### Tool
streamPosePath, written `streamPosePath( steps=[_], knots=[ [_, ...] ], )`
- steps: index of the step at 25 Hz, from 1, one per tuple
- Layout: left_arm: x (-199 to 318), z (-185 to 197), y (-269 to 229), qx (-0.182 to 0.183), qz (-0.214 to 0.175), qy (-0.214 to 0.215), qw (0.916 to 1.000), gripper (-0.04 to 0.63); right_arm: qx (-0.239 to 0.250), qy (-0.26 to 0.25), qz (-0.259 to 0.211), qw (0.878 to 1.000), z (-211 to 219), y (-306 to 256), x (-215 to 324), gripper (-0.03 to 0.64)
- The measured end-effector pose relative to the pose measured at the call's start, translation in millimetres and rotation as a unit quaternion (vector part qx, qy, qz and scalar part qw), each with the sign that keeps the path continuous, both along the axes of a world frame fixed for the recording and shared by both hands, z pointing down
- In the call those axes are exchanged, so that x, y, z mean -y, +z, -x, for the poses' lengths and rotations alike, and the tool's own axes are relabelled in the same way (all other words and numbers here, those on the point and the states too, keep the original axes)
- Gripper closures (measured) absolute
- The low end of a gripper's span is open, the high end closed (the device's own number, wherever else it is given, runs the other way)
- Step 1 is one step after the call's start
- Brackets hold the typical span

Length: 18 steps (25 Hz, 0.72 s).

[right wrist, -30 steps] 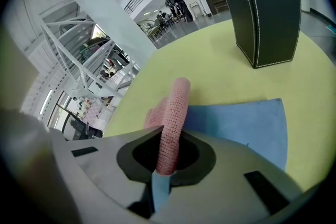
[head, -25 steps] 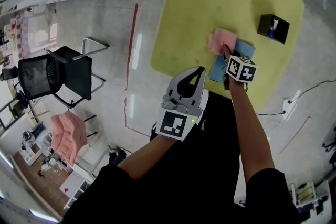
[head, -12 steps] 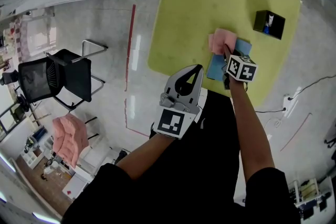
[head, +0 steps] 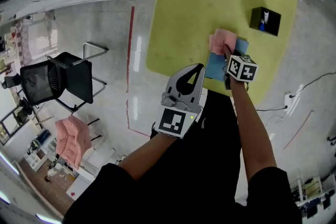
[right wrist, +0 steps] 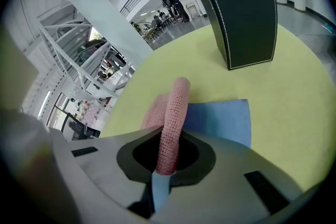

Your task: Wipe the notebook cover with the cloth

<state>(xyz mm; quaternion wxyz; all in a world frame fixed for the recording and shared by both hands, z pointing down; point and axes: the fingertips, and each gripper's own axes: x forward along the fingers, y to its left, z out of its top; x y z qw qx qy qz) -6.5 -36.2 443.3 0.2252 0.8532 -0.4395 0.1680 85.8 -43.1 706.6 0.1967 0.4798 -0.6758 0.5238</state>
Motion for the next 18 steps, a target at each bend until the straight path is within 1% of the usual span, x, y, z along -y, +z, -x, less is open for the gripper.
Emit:
streamPosePath(
  steps=[3,18],
  knots=[
    [0,-4,-1,-0.002,-0.003,0.001,1.0,0.589,-0.001,-0.005,-0.001,1.0,-4,0,-1,0.581],
    [-5,-26,-2,0.004,-0.001,0.012,0.9999,0.589,0.004,0.007,0.001,1.0,-28,1,-11,0.581]
  ],
)
